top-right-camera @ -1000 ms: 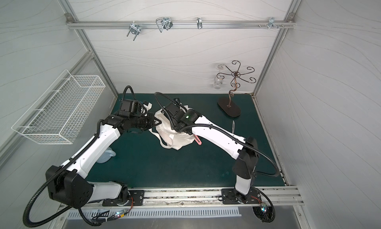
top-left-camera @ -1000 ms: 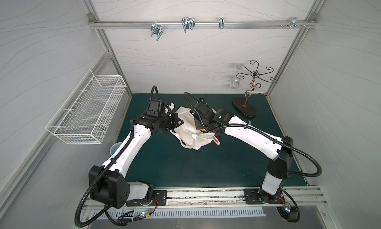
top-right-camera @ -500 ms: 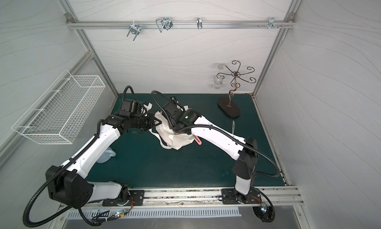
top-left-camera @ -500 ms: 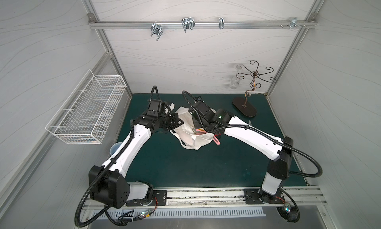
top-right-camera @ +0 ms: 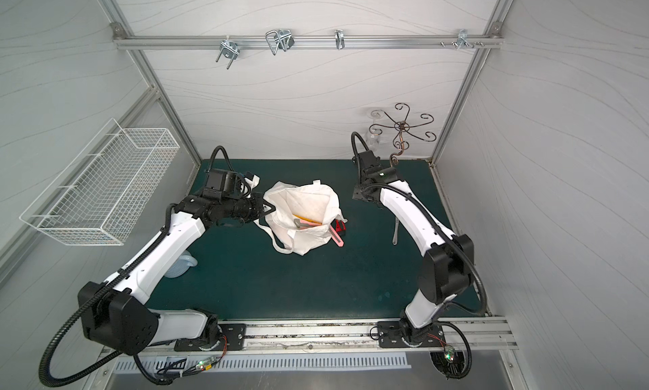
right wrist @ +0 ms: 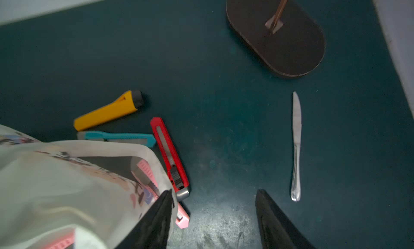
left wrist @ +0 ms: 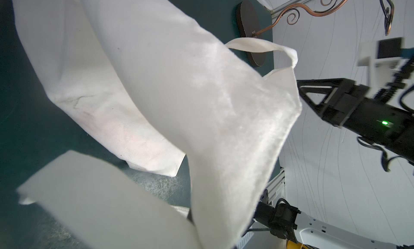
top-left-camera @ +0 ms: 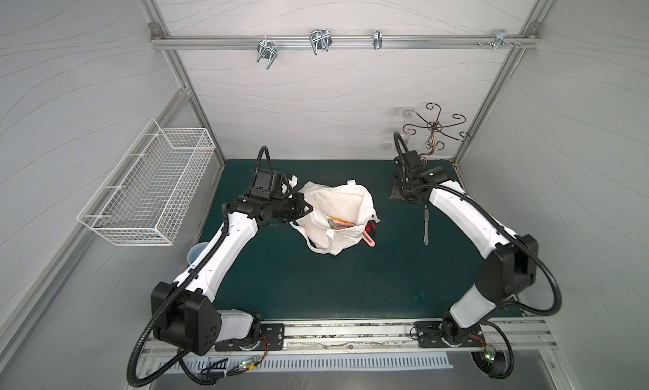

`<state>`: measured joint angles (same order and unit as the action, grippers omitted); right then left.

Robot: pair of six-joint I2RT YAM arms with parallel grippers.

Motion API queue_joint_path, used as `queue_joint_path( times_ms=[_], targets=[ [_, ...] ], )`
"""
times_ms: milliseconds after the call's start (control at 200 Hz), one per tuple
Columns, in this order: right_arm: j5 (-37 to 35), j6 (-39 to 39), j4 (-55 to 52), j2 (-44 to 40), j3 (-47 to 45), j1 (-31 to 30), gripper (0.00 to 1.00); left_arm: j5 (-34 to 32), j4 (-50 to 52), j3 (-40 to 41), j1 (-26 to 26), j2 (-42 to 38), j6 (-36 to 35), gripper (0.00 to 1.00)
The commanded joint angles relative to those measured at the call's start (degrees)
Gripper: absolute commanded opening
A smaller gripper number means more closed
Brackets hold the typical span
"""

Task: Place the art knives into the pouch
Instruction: Pick up the utility knife at the center of the board.

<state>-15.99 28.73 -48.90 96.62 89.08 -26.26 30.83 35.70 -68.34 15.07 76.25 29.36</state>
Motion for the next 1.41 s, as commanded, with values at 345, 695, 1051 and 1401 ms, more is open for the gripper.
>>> queue_joint_path(
  times_ms=[345, 695, 1051, 1401],
  targets=[
    [13.68, -9.56, 2.15, 22.90, 9.20, 0.51, 0.62, -0.52, -0.14, -2.33, 0.40, 0.00, -1.41, 0.00],
    [16.01, -14.41, 3.99, 28.38, 11.21, -2.49, 0.62, -0.16, -0.82, -2.19, 0.40, 0.57, -1.15, 0.00],
    [11.32, -15.01, 3.41, 31.11, 11.91, -4.94, 0.61, -0.51, -0.37, -2.13, 0.40, 0.13, -1.46, 0.00],
    [9.97, -15.99, 2.87, 33.51, 12.46, -4.64, 0.51, -0.63, -0.14, -2.21, 0.40, -0.05, -1.76, 0.00]
  ],
)
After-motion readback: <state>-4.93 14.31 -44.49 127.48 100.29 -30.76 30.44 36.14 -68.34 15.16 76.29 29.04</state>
